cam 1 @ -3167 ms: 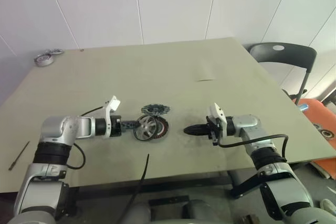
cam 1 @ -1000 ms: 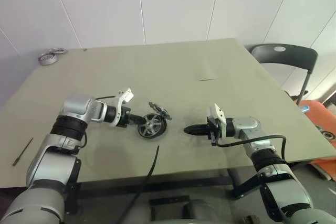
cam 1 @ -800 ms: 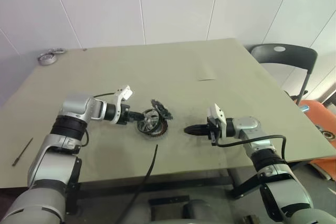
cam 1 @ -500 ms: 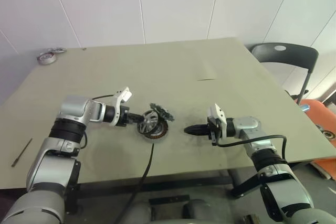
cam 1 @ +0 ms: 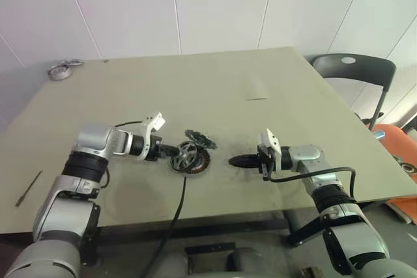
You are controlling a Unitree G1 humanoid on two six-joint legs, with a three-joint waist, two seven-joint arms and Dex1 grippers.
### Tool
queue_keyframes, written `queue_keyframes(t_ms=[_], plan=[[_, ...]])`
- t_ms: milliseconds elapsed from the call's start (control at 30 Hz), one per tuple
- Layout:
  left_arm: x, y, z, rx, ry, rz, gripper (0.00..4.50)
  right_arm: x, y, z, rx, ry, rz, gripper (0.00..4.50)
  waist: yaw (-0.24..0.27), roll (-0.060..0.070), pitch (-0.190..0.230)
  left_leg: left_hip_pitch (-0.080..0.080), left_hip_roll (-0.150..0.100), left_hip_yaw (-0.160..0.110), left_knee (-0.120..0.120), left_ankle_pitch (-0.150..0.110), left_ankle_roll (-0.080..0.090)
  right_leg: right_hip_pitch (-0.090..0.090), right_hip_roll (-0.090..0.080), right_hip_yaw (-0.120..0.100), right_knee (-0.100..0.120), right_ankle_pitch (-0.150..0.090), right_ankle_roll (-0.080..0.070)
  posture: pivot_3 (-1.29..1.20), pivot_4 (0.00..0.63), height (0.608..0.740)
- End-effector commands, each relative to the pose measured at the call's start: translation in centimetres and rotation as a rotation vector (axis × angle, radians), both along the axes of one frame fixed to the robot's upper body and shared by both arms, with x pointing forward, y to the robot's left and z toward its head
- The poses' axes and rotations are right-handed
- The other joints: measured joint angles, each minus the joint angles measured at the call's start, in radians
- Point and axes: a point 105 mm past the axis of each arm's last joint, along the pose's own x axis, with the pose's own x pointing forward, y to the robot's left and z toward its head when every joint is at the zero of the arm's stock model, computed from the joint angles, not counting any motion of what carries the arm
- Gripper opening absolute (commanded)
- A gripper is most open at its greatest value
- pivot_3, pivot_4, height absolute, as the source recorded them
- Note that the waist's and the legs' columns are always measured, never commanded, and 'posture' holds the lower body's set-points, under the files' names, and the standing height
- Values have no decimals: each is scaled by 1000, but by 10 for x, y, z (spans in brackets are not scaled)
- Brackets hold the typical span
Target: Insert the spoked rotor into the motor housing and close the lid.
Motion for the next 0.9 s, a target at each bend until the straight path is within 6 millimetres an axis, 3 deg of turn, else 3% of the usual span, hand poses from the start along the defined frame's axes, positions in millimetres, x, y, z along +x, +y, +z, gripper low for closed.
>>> queue_keyframes(t_ms=[33,500,600,733,900], plan=[[9,3,4,20,-39,33,431,5,1,12,30,-36,-7,0,-1,0,0,0,0,0,0,0,0,0,0,0,0,0,0,0,0,740],[6,-6,9,-17,-70,-3,431,4,-2,11,29,-33,-13,0,1,0,0,1,0,-1,2,0,0,2,0,-1,0,1,2,0,0,740],[9,-5,12,-21,-94,1,971,4,-2,11,29,-33,-13,0,1,0,0,1,0,-1,2,0,0,2,0,-1,0,1,2,0,0,740],[3,-8,20,-85,-43,-10,2228,3,-2,11,27,-33,-10,0,0,0,0,0,-1,-1,2,0,0,2,0,-1,0,1,2,0,0,740],[-8,-5,27,-142,-13,-35,2228,3,-1,11,27,-31,-5,0,-3,0,0,-2,0,0,1,0,1,0,0,0,0,1,2,0,0,740]])
